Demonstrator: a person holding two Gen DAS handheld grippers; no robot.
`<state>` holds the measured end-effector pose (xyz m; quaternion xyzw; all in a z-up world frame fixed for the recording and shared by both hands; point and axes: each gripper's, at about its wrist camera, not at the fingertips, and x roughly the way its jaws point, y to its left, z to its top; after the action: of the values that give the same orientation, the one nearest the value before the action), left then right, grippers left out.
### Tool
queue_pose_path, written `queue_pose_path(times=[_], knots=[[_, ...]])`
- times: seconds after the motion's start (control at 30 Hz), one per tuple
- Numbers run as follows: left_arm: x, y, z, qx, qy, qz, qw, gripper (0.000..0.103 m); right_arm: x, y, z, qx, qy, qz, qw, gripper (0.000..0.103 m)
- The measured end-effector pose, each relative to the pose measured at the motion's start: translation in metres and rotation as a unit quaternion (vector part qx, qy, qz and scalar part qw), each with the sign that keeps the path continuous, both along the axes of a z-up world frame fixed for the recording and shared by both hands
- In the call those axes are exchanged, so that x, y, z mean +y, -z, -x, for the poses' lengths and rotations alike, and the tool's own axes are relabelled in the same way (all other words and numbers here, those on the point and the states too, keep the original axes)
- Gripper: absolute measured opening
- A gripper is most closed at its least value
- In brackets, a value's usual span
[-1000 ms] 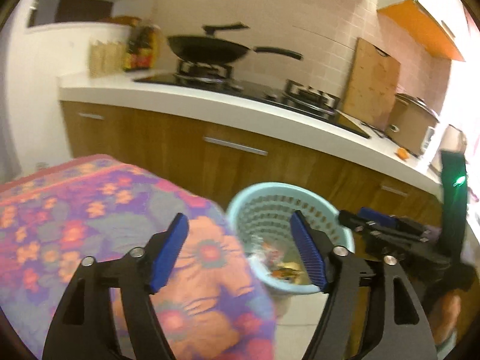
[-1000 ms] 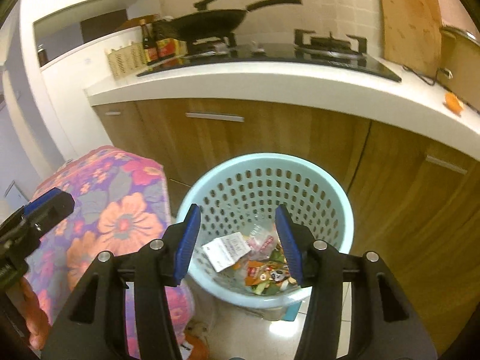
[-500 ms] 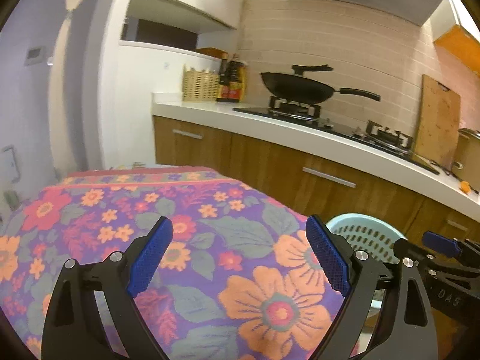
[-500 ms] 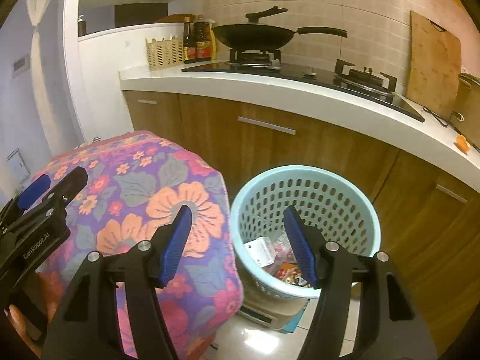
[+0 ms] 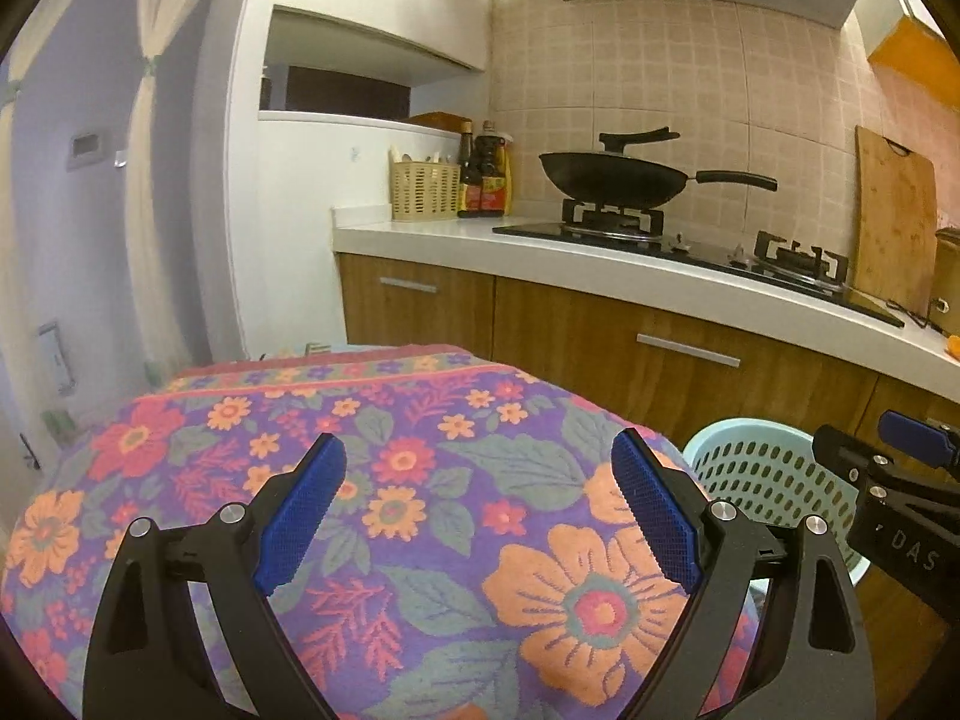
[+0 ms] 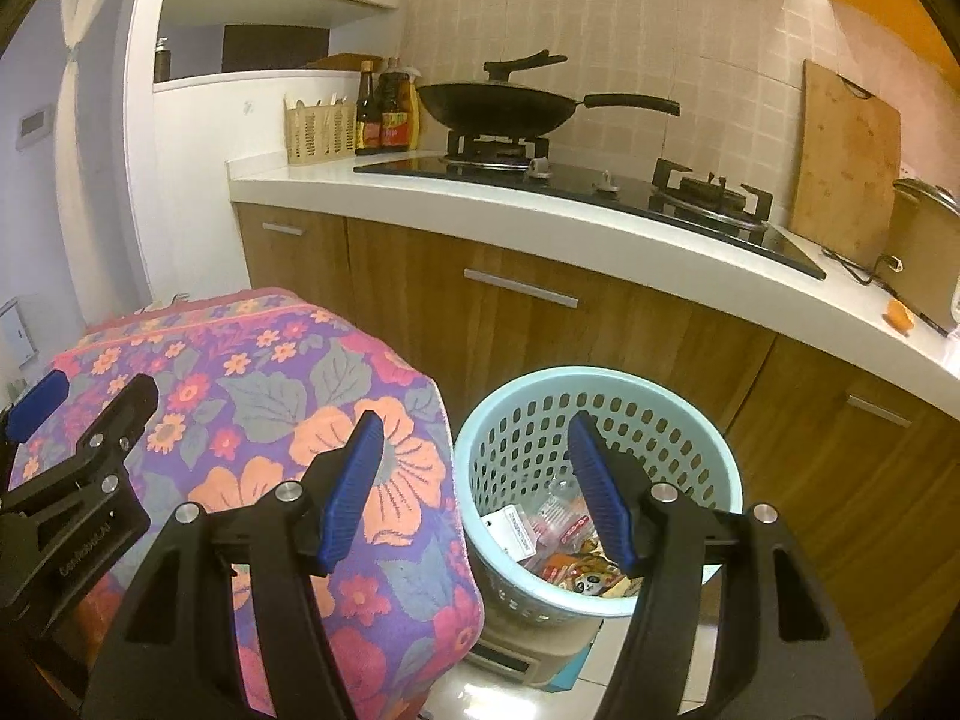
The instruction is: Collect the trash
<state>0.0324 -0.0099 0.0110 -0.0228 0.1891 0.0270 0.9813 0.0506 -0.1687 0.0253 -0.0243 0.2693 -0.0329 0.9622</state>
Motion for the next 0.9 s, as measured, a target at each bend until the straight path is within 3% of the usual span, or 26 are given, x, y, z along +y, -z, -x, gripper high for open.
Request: queue_pose_path(times=[0.9], knots=[[-0.005, 0.01, -0.011, 0.038, 0.015, 0.002, 0.9991, 0.094, -0.03, -0.005, 0.003, 0.0, 0.035, -0.029, 0.999, 0.06]])
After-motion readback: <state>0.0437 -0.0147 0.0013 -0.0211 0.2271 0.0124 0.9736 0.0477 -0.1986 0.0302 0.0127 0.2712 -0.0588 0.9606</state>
